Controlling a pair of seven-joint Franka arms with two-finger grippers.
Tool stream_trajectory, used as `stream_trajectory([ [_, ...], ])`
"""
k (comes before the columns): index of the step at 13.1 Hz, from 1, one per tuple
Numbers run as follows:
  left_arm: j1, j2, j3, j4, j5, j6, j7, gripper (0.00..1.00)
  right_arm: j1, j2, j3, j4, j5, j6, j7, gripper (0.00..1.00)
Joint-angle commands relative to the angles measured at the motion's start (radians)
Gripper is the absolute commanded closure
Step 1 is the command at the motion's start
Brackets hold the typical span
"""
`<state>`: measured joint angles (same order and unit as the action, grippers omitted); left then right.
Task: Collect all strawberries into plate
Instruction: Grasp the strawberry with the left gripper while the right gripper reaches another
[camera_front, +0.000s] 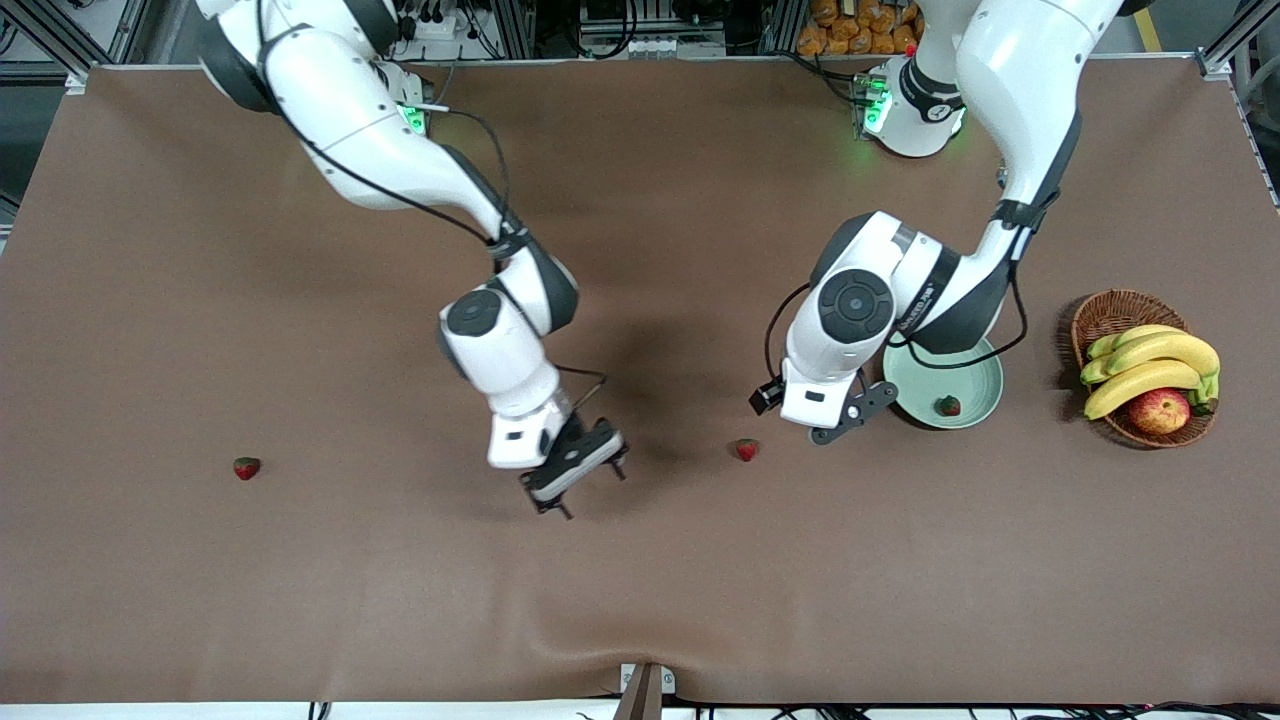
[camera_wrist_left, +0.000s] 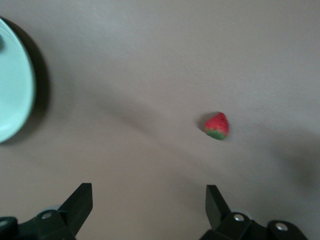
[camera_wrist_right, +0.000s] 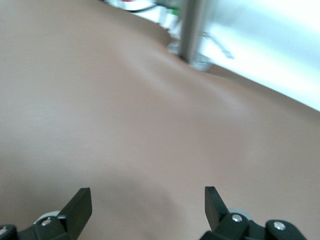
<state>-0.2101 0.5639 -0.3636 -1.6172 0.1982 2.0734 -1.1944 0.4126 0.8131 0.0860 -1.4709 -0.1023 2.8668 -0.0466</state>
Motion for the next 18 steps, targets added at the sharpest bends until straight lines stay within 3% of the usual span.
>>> stream_trajectory([
  [1, -0.046, 0.095, 0.017, 0.117, 0.01, 0.011, -0.033, 0.0, -0.148, -0.104, 0.018, -0.147, -0.008, -0.003, 0.002, 0.0],
  [3, -0.063, 0.151, 0.021, 0.157, 0.02, 0.097, -0.021, 0.0, -0.253, -0.132, 0.018, -0.186, -0.013, -0.007, 0.004, 0.0],
  [6, -0.071, 0.229, 0.028, 0.17, 0.13, 0.223, 0.007, 0.0, -0.403, -0.161, 0.018, -0.227, -0.013, -0.038, 0.008, 0.0],
  [10, -0.12, 0.304, 0.057, 0.189, 0.25, 0.261, 0.019, 0.03, -0.546, -0.235, 0.018, -0.23, -0.013, -0.324, 0.013, 0.0],
  [11, -0.126, 0.315, 0.06, 0.189, 0.26, 0.26, 0.019, 0.08, -0.57, -0.235, 0.018, -0.227, -0.013, -0.404, 0.025, 0.0],
  [12, -0.133, 0.32, 0.06, 0.188, 0.28, 0.26, 0.019, 0.27, -0.59, -0.235, 0.018, -0.226, -0.013, -0.464, 0.06, 0.0],
  [13, -0.132, 0.32, 0.06, 0.184, 0.3, 0.26, 0.019, 0.35, -0.606, -0.233, 0.017, -0.226, -0.014, -0.5, 0.106, 0.0],
  [16, -0.13, 0.33, 0.06, 0.183, 0.31, 0.26, 0.022, 0.37, -0.649, -0.22, 0.017, -0.224, -0.014, -0.526, 0.181, 0.0],
  [18, -0.111, 0.324, 0.06, 0.181, 0.334, 0.26, 0.021, 0.57, -0.675, -0.184, 0.017, -0.221, -0.014, -0.523, 0.192, 0.0],
])
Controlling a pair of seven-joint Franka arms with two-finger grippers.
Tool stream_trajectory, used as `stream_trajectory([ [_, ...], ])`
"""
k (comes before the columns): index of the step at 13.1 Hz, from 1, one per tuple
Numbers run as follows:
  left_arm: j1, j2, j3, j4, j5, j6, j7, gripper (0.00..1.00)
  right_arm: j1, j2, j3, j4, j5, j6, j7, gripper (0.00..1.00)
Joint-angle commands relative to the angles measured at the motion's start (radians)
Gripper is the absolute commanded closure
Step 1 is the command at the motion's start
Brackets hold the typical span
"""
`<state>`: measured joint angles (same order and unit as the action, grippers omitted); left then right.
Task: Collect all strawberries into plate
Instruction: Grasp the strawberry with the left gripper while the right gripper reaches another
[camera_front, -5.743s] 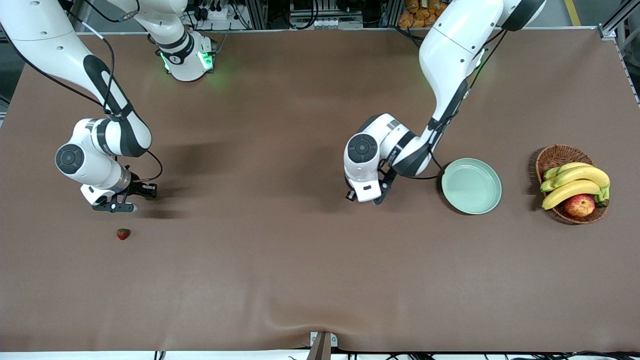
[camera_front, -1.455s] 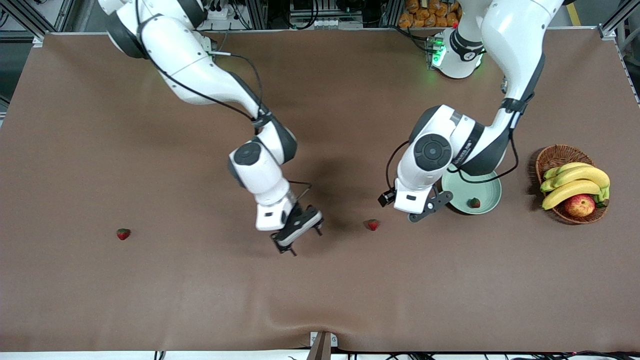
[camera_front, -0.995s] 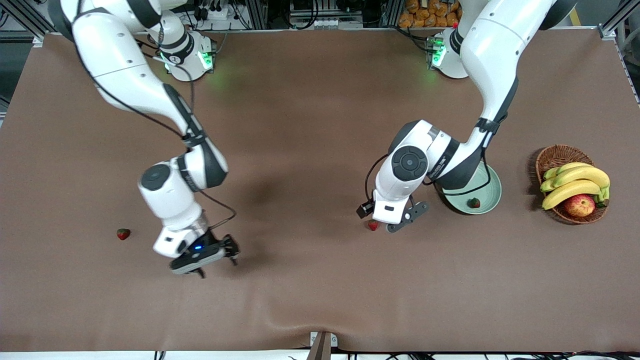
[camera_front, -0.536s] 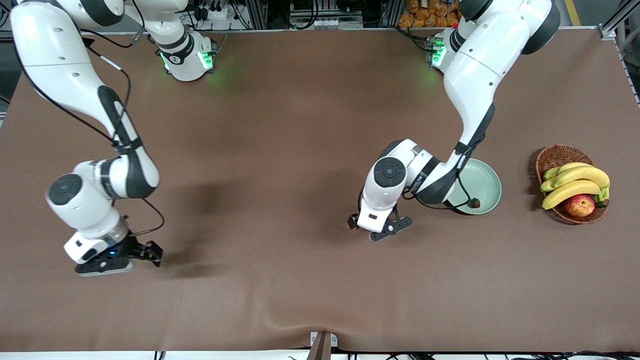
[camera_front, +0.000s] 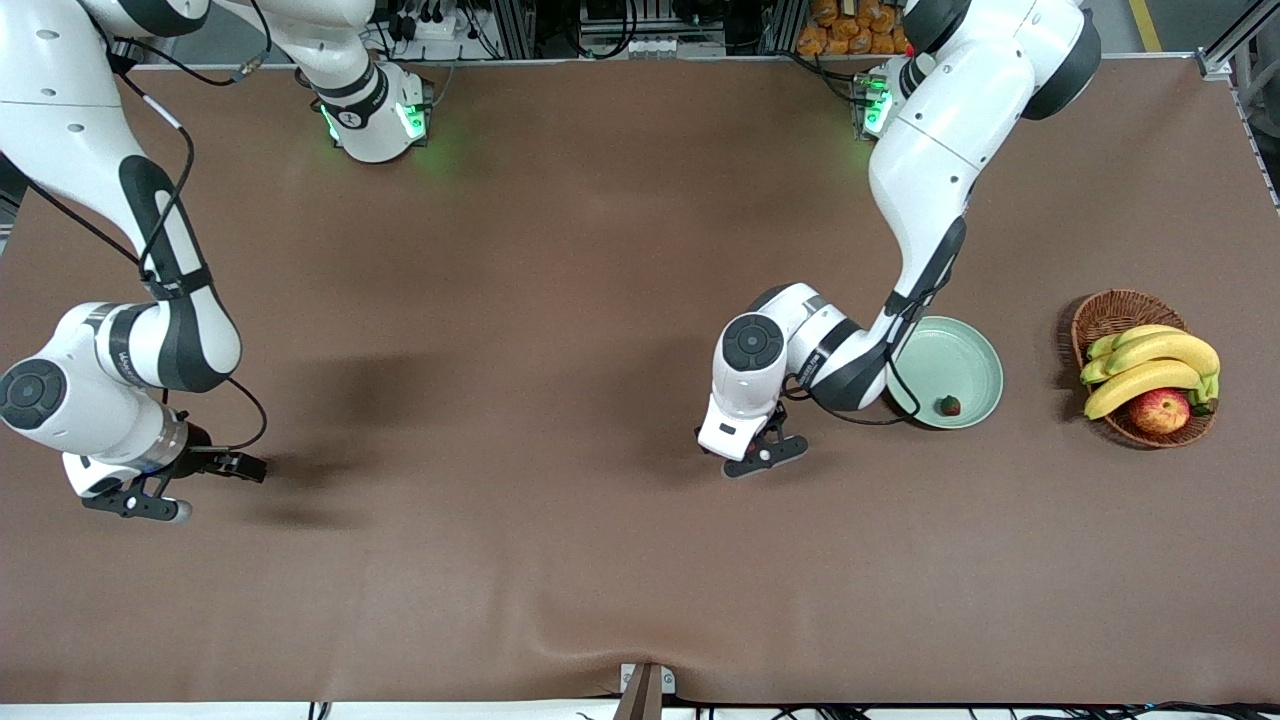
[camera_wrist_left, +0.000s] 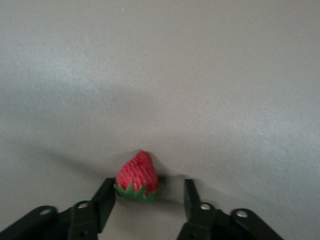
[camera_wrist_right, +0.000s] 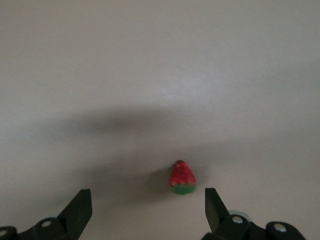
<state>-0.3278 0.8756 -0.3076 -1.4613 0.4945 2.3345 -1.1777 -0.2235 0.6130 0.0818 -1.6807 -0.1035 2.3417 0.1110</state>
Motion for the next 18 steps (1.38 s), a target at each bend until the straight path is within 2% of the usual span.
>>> stream_trajectory([
  [1, 0.009, 0.014, 0.004, 0.025, 0.038, -0.001, 0.007, 0.62, -0.054, 0.037, 0.023, -0.011, -0.012, 0.001, 0.035, 0.0],
  [4, 0.018, 0.016, 0.007, 0.027, 0.035, -0.001, 0.061, 0.63, -0.053, 0.054, 0.021, -0.011, -0.012, 0.001, 0.035, 0.0],
  [7, 0.018, 0.01, 0.007, 0.027, 0.035, -0.001, 0.056, 1.0, -0.051, 0.073, 0.021, -0.01, -0.019, 0.004, 0.007, 0.0],
  [10, 0.065, -0.052, -0.002, 0.018, 0.026, -0.018, 0.05, 1.0, -0.043, 0.099, 0.021, 0.006, -0.022, 0.008, -0.005, 0.0],
  [13, 0.127, -0.134, -0.045, 0.002, 0.019, -0.119, 0.058, 1.0, -0.048, 0.111, 0.021, 0.024, -0.022, 0.008, -0.034, 0.0],
  [15, 0.264, -0.197, -0.149, -0.062, 0.019, -0.152, 0.146, 1.0, -0.053, 0.125, 0.021, 0.044, -0.022, 0.008, -0.098, 0.0],
  [16, 0.37, -0.222, -0.23, -0.108, 0.019, -0.152, 0.195, 1.0, -0.053, 0.128, 0.021, 0.045, -0.022, 0.008, -0.115, 0.0],
  [18, 0.588, -0.257, -0.382, -0.204, 0.019, -0.152, 0.309, 1.0, -0.054, 0.132, 0.021, 0.046, -0.024, 0.008, -0.117, 0.07],
])
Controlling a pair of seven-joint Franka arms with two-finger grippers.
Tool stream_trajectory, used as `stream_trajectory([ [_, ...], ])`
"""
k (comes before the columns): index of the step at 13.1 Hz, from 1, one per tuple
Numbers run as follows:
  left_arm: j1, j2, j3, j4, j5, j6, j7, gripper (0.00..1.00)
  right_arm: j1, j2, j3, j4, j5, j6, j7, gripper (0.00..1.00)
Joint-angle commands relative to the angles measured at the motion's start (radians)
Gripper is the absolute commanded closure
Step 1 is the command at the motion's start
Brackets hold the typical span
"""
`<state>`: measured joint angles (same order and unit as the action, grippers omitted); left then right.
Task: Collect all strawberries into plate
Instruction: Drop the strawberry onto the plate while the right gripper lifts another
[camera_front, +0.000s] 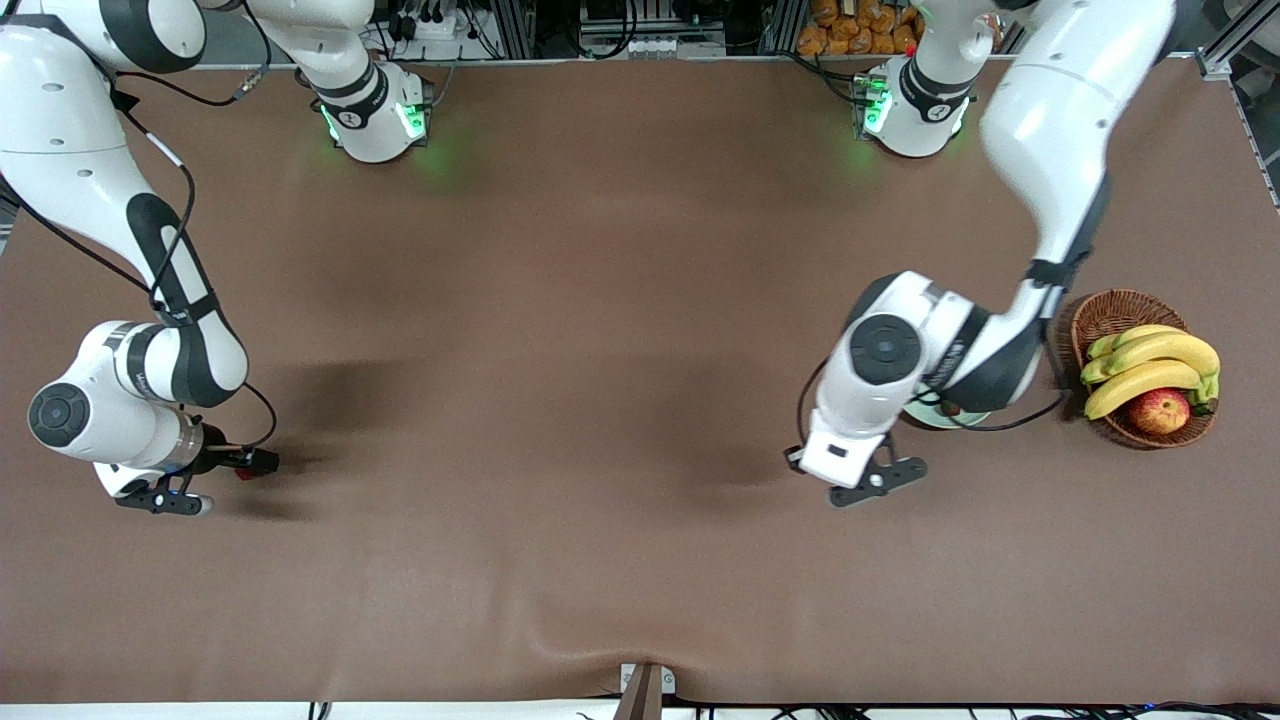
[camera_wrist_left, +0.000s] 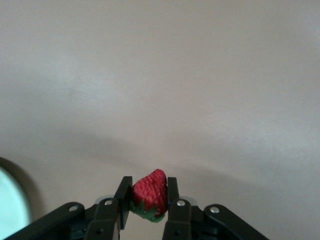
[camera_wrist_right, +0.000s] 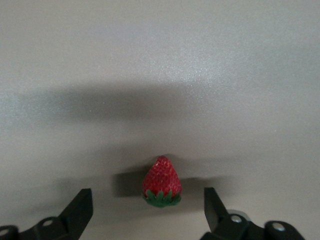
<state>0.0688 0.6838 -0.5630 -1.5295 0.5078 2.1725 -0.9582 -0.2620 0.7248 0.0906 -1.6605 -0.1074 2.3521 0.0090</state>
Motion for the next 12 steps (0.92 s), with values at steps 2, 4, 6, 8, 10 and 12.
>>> stream_trajectory([
  [2, 0.346, -0.098, -0.211, -0.23, 0.006, 0.01, 0.215, 1.0, -0.016, 0.024, 0.012, 0.03, -0.02, -0.002, -0.015, 0.2],
  [4, 0.423, -0.119, -0.225, -0.285, 0.008, 0.009, 0.31, 1.0, -0.017, 0.028, 0.012, 0.034, -0.028, -0.002, -0.015, 0.28],
  [6, 0.482, -0.121, -0.225, -0.322, 0.008, 0.01, 0.415, 1.0, -0.017, 0.033, 0.012, 0.042, -0.029, -0.002, -0.015, 0.4],
  [8, 0.535, -0.121, -0.225, -0.362, 0.008, 0.01, 0.499, 1.0, -0.017, 0.033, 0.012, 0.044, -0.031, -0.002, -0.015, 0.99],
  [10, 0.578, -0.122, -0.225, -0.405, 0.008, 0.01, 0.57, 1.0, -0.017, 0.031, 0.012, 0.044, -0.029, -0.002, -0.014, 1.0],
  [12, 0.627, -0.119, -0.225, -0.438, 0.014, 0.01, 0.637, 1.0, -0.014, 0.018, 0.012, 0.045, -0.031, -0.005, -0.018, 1.0],
])
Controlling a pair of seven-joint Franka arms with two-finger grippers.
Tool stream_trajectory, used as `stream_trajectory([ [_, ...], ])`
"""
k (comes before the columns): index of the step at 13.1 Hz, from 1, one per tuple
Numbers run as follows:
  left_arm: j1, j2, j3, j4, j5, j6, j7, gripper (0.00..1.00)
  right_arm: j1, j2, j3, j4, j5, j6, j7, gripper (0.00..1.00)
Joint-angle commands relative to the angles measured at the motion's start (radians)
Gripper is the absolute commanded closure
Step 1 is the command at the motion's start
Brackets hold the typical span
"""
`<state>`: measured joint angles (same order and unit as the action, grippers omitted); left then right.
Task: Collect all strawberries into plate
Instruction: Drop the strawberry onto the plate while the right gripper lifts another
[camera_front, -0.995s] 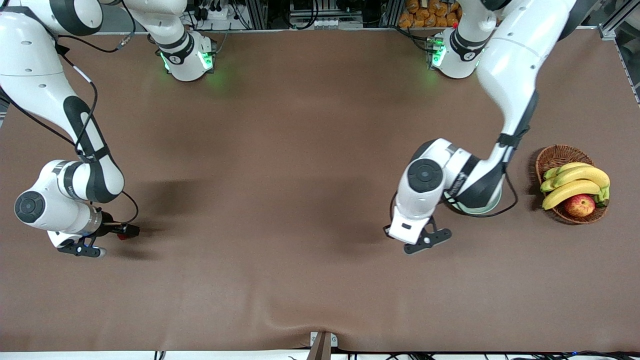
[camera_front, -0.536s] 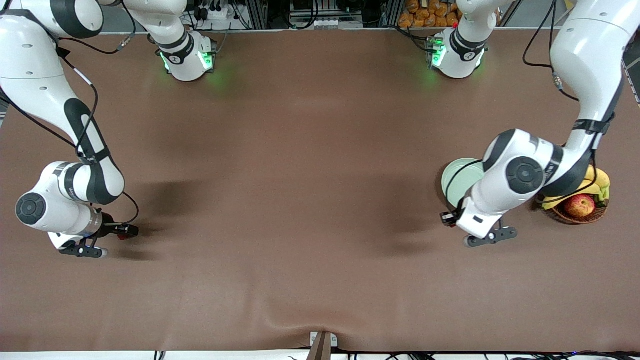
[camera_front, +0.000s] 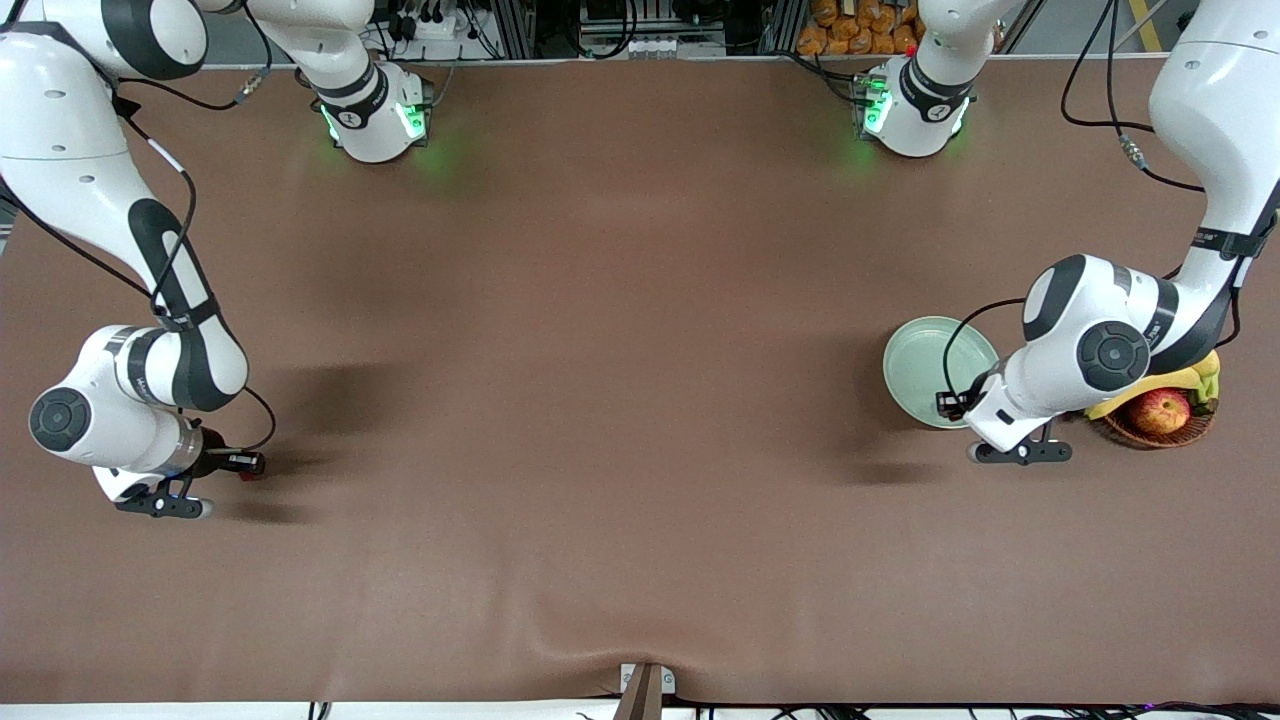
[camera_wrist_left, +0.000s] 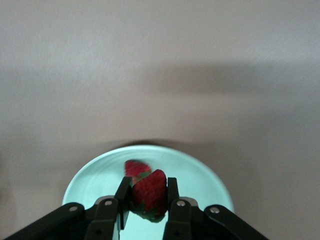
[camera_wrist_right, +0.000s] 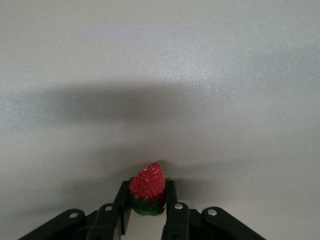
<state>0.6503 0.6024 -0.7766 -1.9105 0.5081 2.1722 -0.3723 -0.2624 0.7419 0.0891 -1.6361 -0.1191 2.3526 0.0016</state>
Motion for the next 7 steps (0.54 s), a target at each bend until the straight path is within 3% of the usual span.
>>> stream_trajectory([
  [1, 0.057, -0.035, -0.01, -0.064, 0.018, 0.011, 0.067, 1.0, -0.011, -0.007, 0.017, 0.024, -0.017, -0.006, -0.041, 1.0],
  [2, 0.061, -0.032, -0.009, -0.071, 0.021, 0.011, 0.069, 0.99, 0.0, -0.021, 0.018, 0.025, -0.016, -0.006, -0.064, 1.0],
  [3, 0.065, -0.03, -0.009, -0.073, 0.021, 0.011, 0.069, 0.85, 0.003, -0.035, 0.026, 0.027, -0.016, -0.007, -0.087, 1.0],
  [4, 0.069, -0.03, -0.009, -0.074, 0.021, 0.011, 0.067, 0.62, 0.012, -0.047, 0.027, 0.027, -0.014, -0.004, -0.122, 1.0],
  [6, 0.071, -0.03, -0.007, -0.073, 0.021, 0.011, 0.062, 0.0, 0.052, -0.077, 0.029, 0.027, -0.011, -0.004, -0.175, 1.0],
  [7, 0.074, -0.032, -0.006, -0.071, 0.021, 0.011, 0.053, 0.0, 0.081, -0.097, 0.029, 0.025, -0.008, -0.004, -0.199, 1.0],
])
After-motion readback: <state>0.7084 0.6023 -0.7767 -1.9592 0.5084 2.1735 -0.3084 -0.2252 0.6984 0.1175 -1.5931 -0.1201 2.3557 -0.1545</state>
